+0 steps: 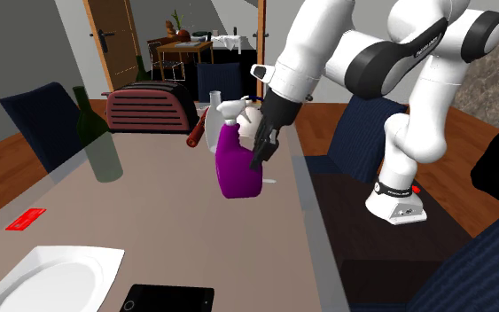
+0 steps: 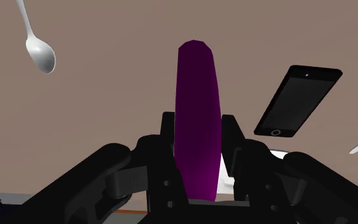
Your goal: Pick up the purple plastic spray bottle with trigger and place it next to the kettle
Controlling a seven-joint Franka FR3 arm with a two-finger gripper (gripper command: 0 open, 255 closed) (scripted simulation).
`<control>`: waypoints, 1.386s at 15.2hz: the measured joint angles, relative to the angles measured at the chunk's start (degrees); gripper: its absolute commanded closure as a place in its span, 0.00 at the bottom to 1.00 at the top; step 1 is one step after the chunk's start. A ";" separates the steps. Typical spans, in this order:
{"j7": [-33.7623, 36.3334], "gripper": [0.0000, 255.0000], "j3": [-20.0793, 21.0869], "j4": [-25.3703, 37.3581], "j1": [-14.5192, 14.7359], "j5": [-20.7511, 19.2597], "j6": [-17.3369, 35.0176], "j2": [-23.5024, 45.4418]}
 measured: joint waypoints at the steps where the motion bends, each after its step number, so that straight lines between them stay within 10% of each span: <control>1: 0.02 1.00 0.08 0.96 0.04 -0.04 -0.85 0.13; 21: -1.91 1.00 0.43 17.94 0.21 0.00 -16.30 1.86</control>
